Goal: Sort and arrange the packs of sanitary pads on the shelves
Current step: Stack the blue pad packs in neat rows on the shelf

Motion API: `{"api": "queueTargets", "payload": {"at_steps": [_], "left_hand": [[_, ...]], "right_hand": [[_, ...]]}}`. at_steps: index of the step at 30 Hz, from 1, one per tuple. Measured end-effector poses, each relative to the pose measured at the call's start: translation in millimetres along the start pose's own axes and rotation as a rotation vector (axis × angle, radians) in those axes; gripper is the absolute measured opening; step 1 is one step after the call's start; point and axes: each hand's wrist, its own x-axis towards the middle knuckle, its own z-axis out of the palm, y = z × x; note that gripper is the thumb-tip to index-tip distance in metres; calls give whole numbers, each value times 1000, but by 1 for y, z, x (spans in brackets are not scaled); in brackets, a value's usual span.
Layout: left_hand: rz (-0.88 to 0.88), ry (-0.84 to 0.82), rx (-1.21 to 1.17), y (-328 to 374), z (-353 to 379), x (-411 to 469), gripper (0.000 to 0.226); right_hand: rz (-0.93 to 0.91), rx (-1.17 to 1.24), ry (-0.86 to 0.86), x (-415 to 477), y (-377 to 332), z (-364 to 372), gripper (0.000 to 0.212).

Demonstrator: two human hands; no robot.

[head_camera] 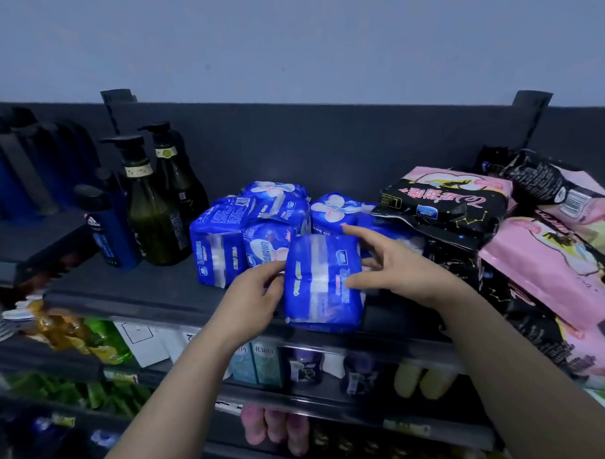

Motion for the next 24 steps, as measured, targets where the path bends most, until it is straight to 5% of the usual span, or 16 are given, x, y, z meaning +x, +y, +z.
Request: {"api": "queueTargets", "payload": {"at_steps": [6,11,17,24], "left_hand": [[-95,-4,-274,0,1,-14,17],[-114,-105,-402,-12,-3,-21,39],[-152,-86,-473,-23,-3,-27,44],[-132,-78,-488,-11,-1,-19,33]], "right_hand": [[29,-138,89,3,-1,18,78],[-67,-204,-66,1,-7,10,71],[16,-308,-37,18,-8,11,64],[56,-451,30,9,-22,13,114]]}}
